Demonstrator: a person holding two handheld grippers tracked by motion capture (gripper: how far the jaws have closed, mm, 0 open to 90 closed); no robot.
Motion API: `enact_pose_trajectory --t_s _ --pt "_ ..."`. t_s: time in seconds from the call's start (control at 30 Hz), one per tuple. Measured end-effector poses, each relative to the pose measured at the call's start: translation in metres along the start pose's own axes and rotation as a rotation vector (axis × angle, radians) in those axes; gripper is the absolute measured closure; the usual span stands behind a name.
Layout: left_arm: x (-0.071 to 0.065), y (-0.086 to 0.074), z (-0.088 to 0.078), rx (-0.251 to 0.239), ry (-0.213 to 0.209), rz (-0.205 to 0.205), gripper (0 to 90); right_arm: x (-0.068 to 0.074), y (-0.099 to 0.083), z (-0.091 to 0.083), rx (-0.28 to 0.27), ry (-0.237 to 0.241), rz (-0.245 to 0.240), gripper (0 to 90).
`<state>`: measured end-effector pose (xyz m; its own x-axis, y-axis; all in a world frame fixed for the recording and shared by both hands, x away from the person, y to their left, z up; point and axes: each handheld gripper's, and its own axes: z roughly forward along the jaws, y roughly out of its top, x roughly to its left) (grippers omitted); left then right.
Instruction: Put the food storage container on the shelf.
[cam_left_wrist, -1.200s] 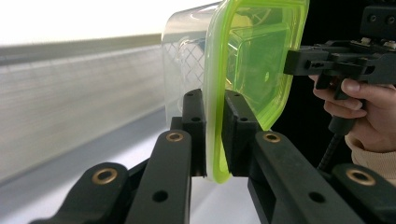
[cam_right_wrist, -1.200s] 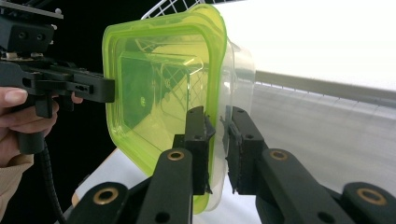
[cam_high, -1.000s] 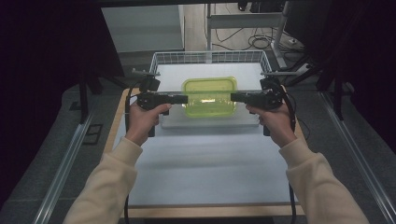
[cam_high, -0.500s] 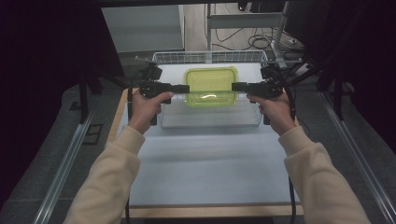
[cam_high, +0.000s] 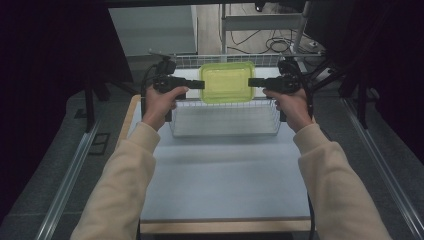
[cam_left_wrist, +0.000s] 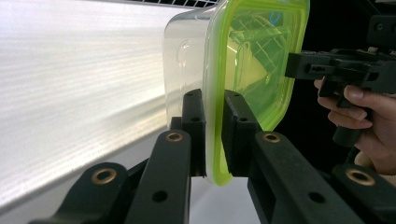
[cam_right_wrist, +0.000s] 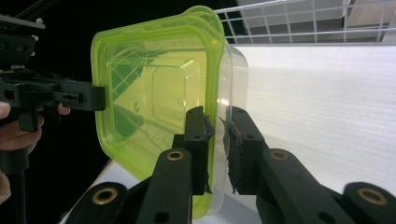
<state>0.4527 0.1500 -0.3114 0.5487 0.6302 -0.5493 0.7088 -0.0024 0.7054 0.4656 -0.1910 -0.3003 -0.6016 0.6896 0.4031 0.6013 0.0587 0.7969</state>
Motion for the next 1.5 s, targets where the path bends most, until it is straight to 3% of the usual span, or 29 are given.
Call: enact_pose_trajectory --t_s 0.4,0.5,0.7,0.77,0.83,1.03,1.27,1.37,1.5 --pt "0.011 0.010 0.016 0.020 0.026 -0.015 81.1 -0.015 0.007 0.014 0.027 -0.040 0.034 78.9" --pt "0.015 0.012 0.020 0.002 0.014 -0.045 81.0 -0.019 0.008 0.016 0.019 -0.034 0.051 78.9" --pt "0.019 0.017 0.024 -0.020 0.027 -0.058 79.5 -0.021 0.011 0.021 0.011 -0.044 0.046 76.0" --pt "0.018 0.018 0.028 -0.019 0.029 -0.065 72.9 -0.021 0.012 0.024 0.015 -0.052 0.027 72.7" --pt "0.018 0.017 0.031 -0.019 0.063 -0.059 72.0 -0.019 0.012 0.027 0.016 -0.069 0.020 70.3" --pt "0.023 0.017 0.034 -0.023 0.067 -0.078 64.2 -0.021 0.011 0.031 0.022 -0.097 0.020 64.0" --pt "0.025 0.016 0.034 -0.044 0.075 -0.072 32.4 -0.020 0.008 0.032 0.016 -0.124 0.009 46.9" --pt "0.023 0.014 0.026 -0.063 0.101 -0.038 24.5 -0.015 0.008 0.029 0.001 -0.119 -0.004 41.9" --pt "0.021 0.009 0.012 -0.079 0.090 -0.009 20.7 -0.007 0.005 0.017 -0.037 -0.101 -0.041 37.5"
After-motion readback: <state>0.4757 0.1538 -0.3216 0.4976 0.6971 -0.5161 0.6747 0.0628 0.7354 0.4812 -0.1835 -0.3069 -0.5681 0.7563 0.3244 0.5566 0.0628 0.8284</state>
